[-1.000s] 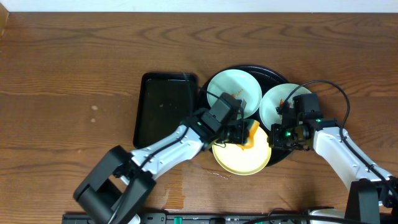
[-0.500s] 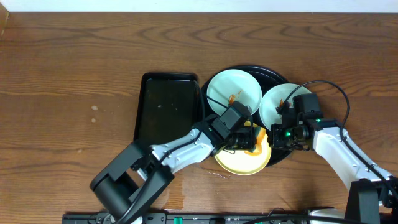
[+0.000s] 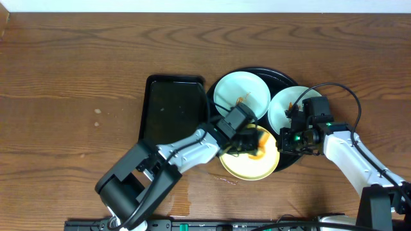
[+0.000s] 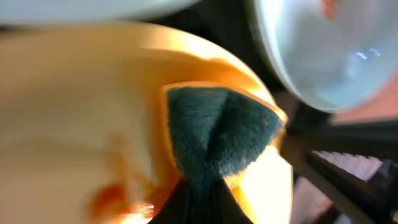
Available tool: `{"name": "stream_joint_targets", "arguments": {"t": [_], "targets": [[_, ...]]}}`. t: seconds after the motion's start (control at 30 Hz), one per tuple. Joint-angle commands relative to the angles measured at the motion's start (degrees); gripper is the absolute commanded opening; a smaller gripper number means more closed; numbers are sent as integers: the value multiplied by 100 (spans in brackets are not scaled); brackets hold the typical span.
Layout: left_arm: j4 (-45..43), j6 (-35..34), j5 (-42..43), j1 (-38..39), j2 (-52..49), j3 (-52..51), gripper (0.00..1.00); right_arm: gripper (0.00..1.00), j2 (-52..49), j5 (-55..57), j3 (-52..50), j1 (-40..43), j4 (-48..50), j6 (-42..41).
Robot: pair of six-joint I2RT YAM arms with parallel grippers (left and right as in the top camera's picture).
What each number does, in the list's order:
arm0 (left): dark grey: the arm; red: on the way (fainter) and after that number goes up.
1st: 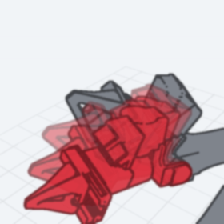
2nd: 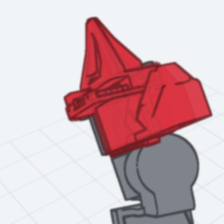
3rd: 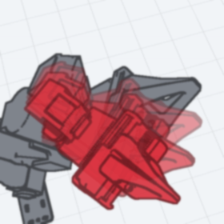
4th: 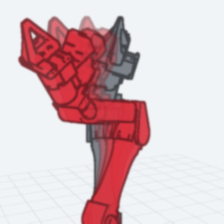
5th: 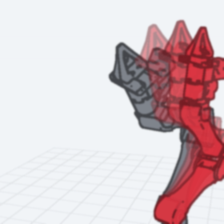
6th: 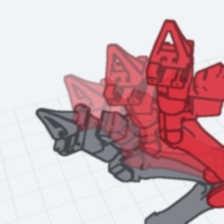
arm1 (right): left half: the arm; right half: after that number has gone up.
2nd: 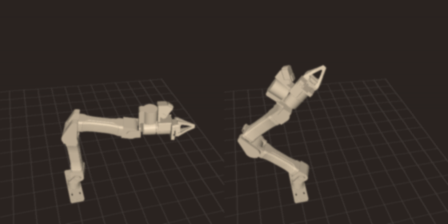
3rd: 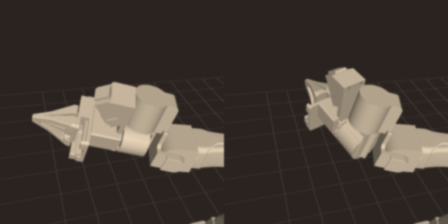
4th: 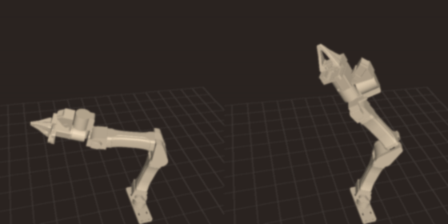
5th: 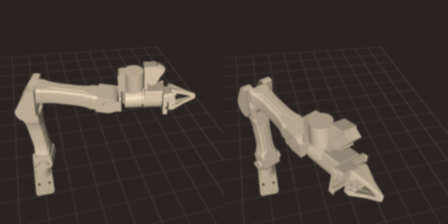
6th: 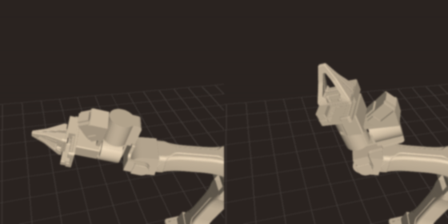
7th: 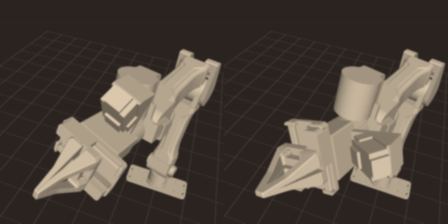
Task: Clean dirty plates on tray and stack at the side
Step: 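Scrub the yellow plate with the sponge held in the left gripper, then return the sponge to the black water tray with the left gripper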
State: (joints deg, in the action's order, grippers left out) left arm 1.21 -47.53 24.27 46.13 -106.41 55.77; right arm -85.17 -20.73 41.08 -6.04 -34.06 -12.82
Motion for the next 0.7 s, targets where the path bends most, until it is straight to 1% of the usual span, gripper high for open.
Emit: {"name": "stream_joint_targets", "arguments": {"t": [0.0,0.2,0.33,0.43,0.5,0.6,0.67], "targets": [[455,302,-732,-393,-140,20,7,1,-35,-9,-37,-42,0,0],[741,824,-636,-737,46,22,7,1,-35,-7,-37,-42,-2,2],[957,1121,-710,-798,601,26,7,1,-35,-7,-37,-44,-2,2],[1082,1526,-811,-798,1121,26,8,1,-35,-4,-37,-42,4,2],[1263,1652,-1132,-798,1429,26,8,1,-35,-4,-37,-42,4,2],[1604,1794,-1897,-800,1788,24,7,3,-35,-9,-37,-44,0,2],[1801,1884,-2339,-831,1941,24,8,8,-35,-9,-37,-42,-46,2]]}}
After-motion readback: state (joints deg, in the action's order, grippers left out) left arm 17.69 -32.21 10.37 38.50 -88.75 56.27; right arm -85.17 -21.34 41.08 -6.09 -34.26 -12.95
